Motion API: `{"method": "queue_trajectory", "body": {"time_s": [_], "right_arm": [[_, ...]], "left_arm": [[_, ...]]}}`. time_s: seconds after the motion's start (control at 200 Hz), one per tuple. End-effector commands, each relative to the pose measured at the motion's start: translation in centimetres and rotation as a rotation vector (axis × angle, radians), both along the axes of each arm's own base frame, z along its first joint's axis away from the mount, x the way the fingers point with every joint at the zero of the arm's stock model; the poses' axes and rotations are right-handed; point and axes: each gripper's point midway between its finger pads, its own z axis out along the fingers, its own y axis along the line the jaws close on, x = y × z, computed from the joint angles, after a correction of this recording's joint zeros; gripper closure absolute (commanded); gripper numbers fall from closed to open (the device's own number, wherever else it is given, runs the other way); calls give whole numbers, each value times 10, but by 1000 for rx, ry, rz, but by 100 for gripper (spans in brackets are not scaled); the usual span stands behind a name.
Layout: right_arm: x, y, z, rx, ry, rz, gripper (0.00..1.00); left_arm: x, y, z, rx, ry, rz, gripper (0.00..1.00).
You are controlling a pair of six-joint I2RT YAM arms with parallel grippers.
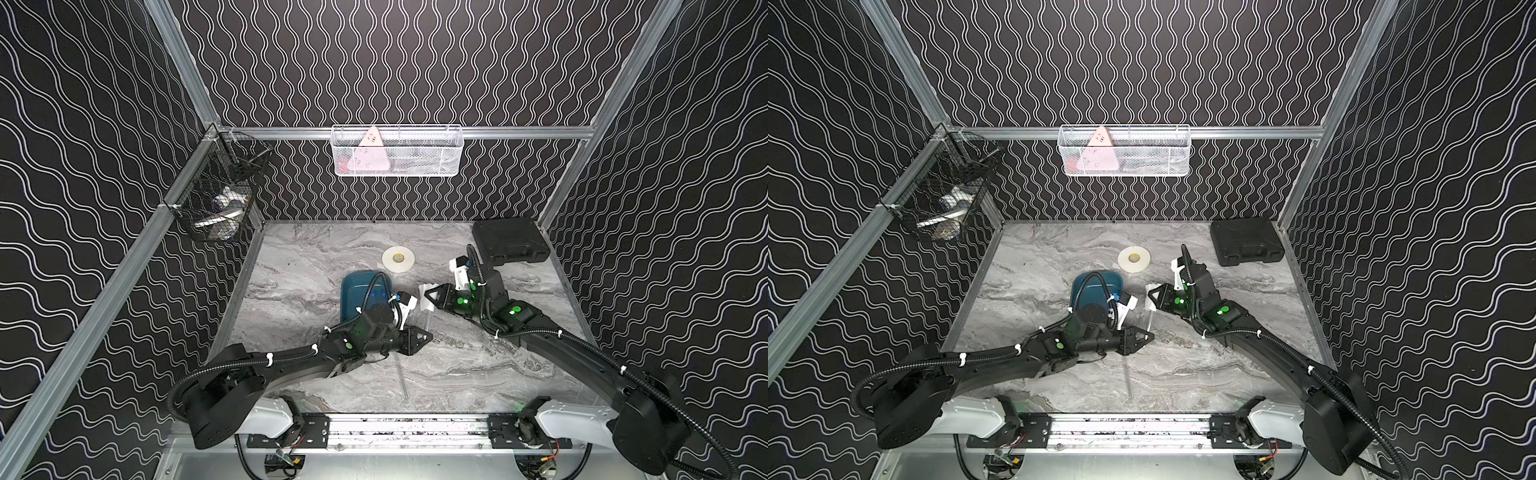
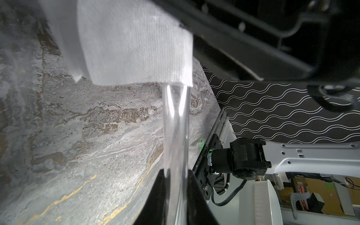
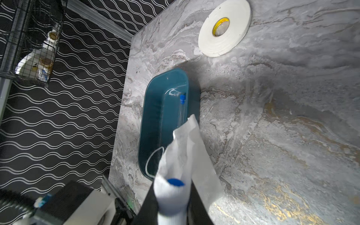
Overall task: Wipe the exteriors of test tubes
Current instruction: Wipe the dirt from the test tube.
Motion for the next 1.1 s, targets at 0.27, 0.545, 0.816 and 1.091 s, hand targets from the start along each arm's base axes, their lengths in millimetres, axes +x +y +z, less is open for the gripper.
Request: {"method": "queue_trajectory", "body": {"time_s": [0.27,0.545,0.816,1.091], "right_arm": [[-54,26,-30,47,44,109,80],[-4,11,9,51,-45,84,80],[-12,28,9,111,-1,171,81],[-59,40,-17,77,48,194,81]], "left_arm": [[6,-6,13,-50,-27,6,81],[5,-5,13,-52,-23,9,81],[8,-4,18,-46,-37,20,81],[12,-1,22,-31,-58,30,80]]}}
